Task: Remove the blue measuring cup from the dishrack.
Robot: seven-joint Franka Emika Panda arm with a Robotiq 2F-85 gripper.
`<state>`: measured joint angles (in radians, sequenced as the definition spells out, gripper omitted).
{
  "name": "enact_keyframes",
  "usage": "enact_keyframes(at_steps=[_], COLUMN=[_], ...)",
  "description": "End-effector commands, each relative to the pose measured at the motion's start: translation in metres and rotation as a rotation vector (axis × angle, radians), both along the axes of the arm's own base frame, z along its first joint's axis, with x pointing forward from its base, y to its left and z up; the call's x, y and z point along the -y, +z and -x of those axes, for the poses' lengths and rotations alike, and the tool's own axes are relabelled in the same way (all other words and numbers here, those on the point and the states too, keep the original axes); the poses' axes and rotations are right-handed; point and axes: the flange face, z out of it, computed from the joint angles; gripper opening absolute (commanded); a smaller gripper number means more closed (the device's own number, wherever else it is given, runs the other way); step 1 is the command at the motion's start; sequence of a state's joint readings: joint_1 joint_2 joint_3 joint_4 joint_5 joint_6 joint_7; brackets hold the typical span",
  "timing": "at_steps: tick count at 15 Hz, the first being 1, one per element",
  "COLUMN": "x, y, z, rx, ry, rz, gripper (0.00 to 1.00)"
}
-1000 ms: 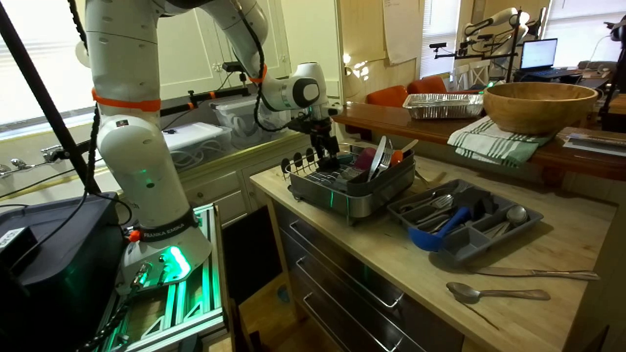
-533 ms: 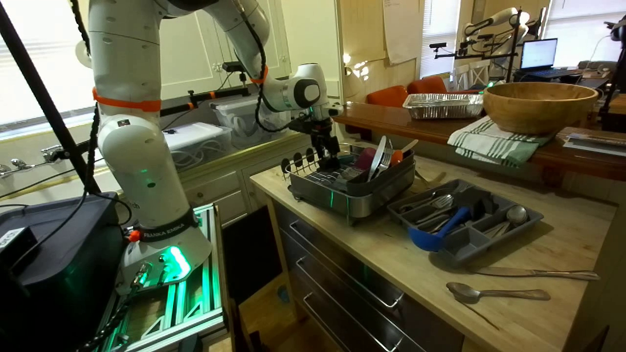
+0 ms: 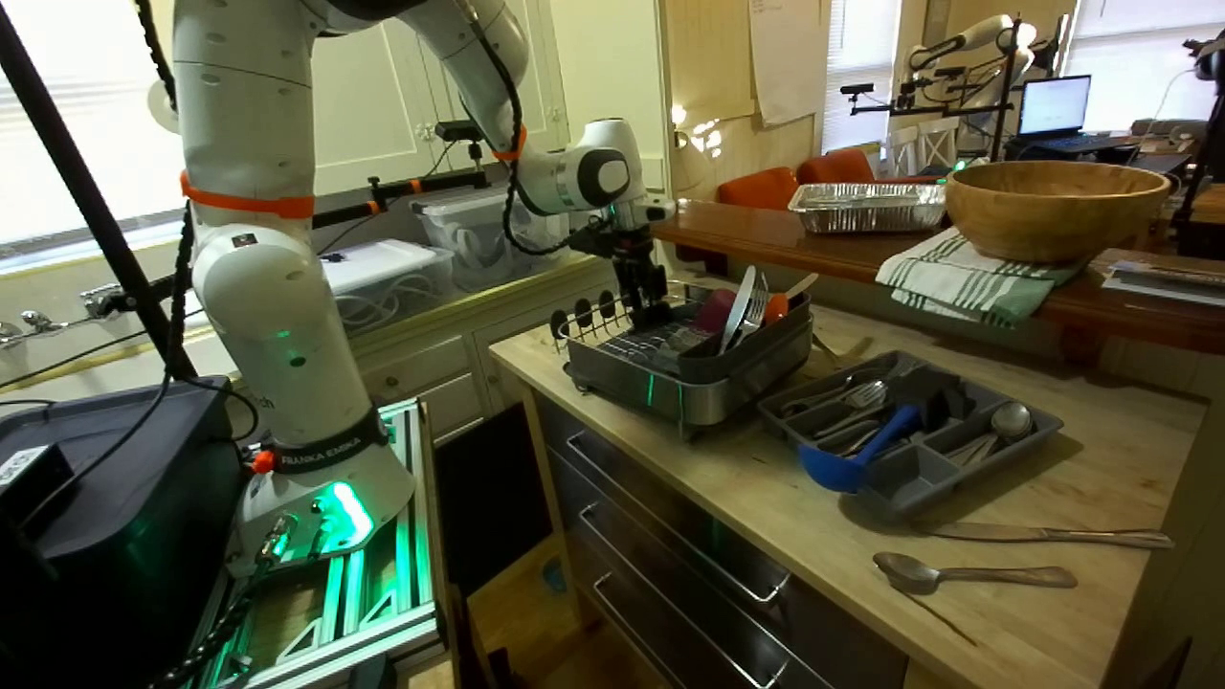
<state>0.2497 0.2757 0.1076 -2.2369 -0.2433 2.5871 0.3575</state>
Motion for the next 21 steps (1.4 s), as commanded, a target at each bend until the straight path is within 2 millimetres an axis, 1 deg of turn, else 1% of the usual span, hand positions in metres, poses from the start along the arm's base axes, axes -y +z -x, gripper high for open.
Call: enact_keyframes(at_steps=[1,2,3,5,6,7,8,10,13,17,21], x=[0.001,0.001,0.002,0.002,0.002,0.001,0.001,0.001,0.007,0.030,0.060], y=[0.005,0.010,0.016,0.029,0.037,0.045,0.052,0.060,0.070,0.094,0.129], z=[0.003,0.005,0.006,0.012,0.014,0.016,0.017,0.018,0.020,0.025,0.043], rx=[0.007,0.014,0.016,0.019,0.021,0.025,0.026,0.017,0.023,0.066,0.118], ry=[-0.030,-0.034,-0.040,-0.040,-0.041,-0.042,-0.044,-0.049,-0.062,-0.114,-0.149], rz=[-0.001,-0.006,-0.015,-0.049,-0.075,-0.101,-0.128,-0.171,-0.211,-0.262,-0.330], gripper=[0.36,0.35,0.30,0.18,0.08,0.01,0.00,0.03,0.04,0.04,0.04])
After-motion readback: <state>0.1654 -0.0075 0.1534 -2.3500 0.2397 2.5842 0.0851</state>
